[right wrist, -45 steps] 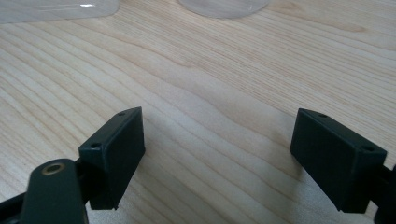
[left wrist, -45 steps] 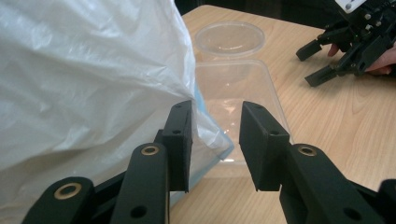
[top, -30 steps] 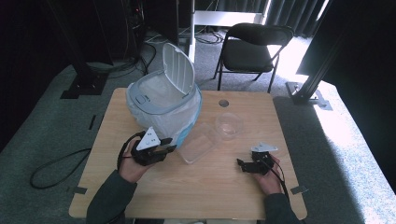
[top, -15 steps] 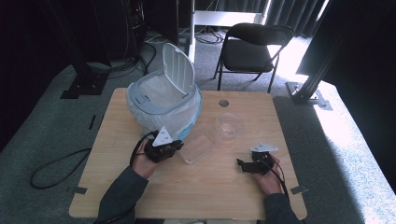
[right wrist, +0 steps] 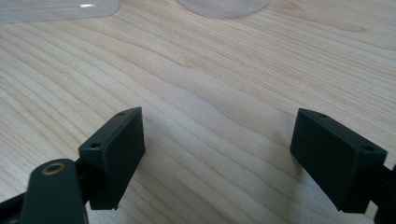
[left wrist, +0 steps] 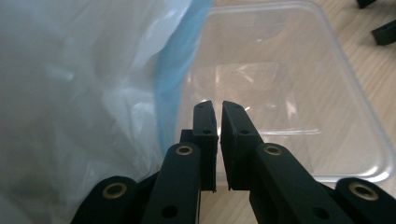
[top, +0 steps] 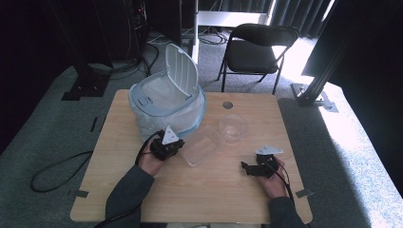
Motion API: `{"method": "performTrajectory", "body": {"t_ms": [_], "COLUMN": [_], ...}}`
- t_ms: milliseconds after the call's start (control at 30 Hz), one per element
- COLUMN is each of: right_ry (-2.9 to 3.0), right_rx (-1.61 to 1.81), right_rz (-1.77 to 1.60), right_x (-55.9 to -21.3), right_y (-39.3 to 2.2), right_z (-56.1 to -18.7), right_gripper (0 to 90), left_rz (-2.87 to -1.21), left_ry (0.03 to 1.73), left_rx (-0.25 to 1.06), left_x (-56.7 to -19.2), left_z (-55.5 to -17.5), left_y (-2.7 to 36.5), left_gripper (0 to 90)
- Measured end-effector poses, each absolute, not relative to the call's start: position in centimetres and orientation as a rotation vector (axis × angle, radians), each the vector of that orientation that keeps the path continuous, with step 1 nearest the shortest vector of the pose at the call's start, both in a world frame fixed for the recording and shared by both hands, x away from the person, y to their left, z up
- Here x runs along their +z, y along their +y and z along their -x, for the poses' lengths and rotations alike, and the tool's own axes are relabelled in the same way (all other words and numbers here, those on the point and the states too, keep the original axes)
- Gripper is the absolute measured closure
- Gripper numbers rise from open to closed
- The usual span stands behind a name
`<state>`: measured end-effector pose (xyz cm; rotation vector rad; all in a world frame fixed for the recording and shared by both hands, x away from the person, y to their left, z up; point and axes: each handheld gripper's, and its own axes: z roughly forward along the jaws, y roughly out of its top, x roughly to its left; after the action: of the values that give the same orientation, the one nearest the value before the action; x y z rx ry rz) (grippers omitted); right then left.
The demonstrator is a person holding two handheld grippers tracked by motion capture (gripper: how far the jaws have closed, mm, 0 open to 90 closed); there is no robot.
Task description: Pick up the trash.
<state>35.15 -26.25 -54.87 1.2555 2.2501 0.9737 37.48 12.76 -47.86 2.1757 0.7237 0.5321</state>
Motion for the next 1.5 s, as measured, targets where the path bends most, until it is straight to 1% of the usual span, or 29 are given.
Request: {"method": "performTrajectory", "body": {"t_ms": [200, 367, 867, 1133, 1200, 1300, 1500], "right_ry": [2.249, 2.250, 2.249, 2.248, 2.248, 2.248, 2.248], "right_rx": [0.975, 0.974, 0.974, 0.973, 0.973, 0.973, 0.973], "right_rz": [-1.257, -1.258, -1.259, -1.260, -1.260, -1.260, -1.260], "right_x": [-54.9, -54.9, -54.9, -54.9, -54.9, -54.9, -54.9], "right_y": [-26.2, -26.2, -26.2, -26.2, -26.2, -26.2, -26.2], "right_z": [-35.1, -35.1, -35.1, -35.1, -35.1, -35.1, -35.1], "right_gripper": [16.8, 16.8, 16.7, 16.7, 16.8, 16.7, 16.8], "left_rz": [-2.181, -2.168, -2.162, -2.141, -2.150, -2.141, -2.150], "left_ry": [0.764, 0.763, 0.751, 0.744, 0.739, 0.724, 0.702], "left_rx": [0.527, 0.524, 0.526, 0.490, 0.495, 0.466, 0.475], "left_x": [-48.7, -49.0, -49.3, -49.4, -49.4, -49.4, -49.3], "left_z": [-38.1, -38.2, -38.1, -37.6, -37.6, -37.5, -37.1], "left_y": [13.1, 13.3, 14.1, 14.5, 14.4, 14.3, 13.6], "left_gripper": [88.2, 90.0, 90.0, 90.0, 90.0, 89.7, 87.4]}}
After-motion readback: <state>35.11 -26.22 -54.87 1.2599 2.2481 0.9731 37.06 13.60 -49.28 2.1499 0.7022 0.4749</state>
